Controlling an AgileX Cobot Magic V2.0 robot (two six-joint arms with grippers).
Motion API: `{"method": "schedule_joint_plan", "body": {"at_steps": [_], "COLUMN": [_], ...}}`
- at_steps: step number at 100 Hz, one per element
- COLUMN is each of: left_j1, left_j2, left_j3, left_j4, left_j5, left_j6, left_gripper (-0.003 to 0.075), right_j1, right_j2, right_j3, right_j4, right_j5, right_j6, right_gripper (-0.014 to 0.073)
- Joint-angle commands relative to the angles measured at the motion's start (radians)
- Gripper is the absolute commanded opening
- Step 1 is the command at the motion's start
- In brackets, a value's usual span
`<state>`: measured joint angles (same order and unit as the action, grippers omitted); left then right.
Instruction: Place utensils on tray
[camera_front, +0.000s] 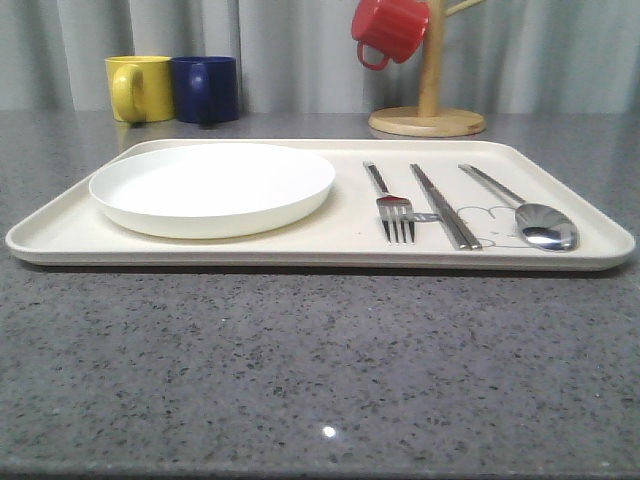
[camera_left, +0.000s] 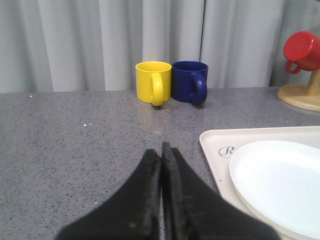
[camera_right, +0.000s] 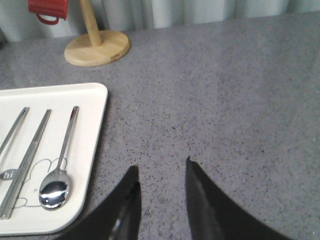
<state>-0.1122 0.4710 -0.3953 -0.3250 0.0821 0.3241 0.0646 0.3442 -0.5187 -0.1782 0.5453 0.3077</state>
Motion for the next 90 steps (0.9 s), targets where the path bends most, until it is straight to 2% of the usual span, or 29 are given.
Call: {"method": "schedule_joint_plan", "body": {"at_steps": [1, 9, 28, 90], "left_j1": [0.002, 0.002, 0.002, 0.002], "left_j2": [0.004, 0.004, 0.004, 0.004], "left_j3": [-0.029, -0.029, -0.029, -0.029], "left_j4": [-0.011, -0.011, -0.011, -0.011], "left_j5": [-0.082, -0.082, -0.082, -0.082], "left_j6": [0.001, 0.001, 0.001, 0.001], "left_gripper": [-0.0018, -0.0018, -0.0018, -0.0018], "right_j1": [-0.006, -0.006, -0.006, -0.006], "right_j2": [-0.019, -0.020, -0.020, -0.020], "right_j3": [0.008, 0.031, 0.047, 0.047], "right_j4": [-0.033, -0.033, -0.033, -0.033], "right_j5": [-0.152, -0.203, -0.232, -0.226], "right_j6": [-0.011, -0.011, -0.011, -0.011], "right_gripper": [0.0218, 0.0154, -0.0075, -0.0067]}}
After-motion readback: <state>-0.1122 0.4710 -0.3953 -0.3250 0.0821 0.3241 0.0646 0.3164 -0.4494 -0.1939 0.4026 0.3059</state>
